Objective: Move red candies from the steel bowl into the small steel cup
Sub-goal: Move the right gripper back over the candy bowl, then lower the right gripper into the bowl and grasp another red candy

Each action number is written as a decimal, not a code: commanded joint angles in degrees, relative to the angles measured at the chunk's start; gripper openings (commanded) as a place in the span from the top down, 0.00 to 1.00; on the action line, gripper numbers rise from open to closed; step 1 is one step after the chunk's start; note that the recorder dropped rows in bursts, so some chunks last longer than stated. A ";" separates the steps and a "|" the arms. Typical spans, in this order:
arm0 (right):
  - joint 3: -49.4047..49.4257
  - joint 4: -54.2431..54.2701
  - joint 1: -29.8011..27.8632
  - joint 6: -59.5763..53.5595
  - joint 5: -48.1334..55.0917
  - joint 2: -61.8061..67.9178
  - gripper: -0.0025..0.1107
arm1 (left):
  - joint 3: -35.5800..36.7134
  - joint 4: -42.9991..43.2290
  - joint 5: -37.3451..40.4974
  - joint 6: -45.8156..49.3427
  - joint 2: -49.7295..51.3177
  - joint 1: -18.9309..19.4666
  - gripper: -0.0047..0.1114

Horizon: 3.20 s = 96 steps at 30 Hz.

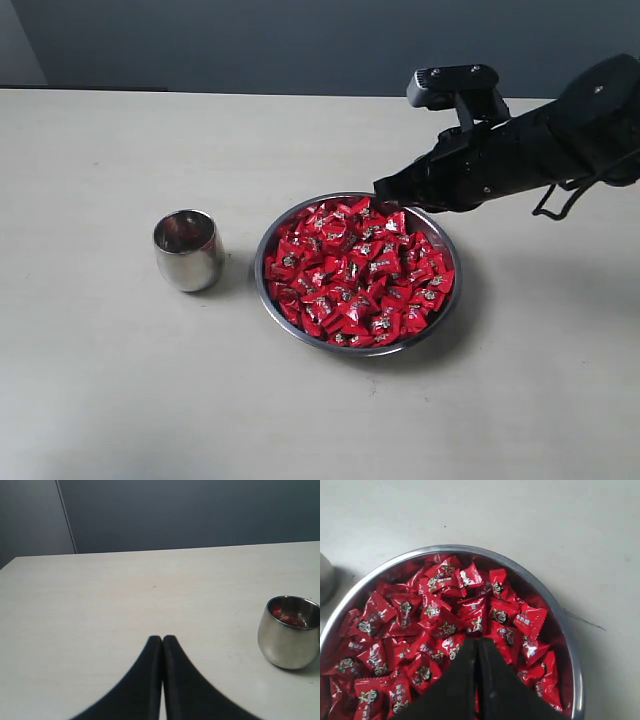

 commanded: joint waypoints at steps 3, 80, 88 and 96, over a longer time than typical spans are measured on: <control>-5.71 -0.50 -0.32 -0.05 6.33 5.39 0.98 | 0.22 -0.16 -0.11 -0.11 -0.26 0.03 0.96; -32.84 -24.44 4.15 7.20 28.96 27.30 0.67 | 0.22 -0.16 -0.11 -0.11 -0.26 0.03 0.96; -32.84 -24.57 4.15 7.59 27.95 27.30 0.67 | 0.22 -0.16 -0.11 -0.11 -0.26 0.03 0.96; -32.84 -24.57 4.15 7.59 27.90 27.30 0.98 | 0.22 -0.16 -0.11 -0.11 -0.26 0.03 0.96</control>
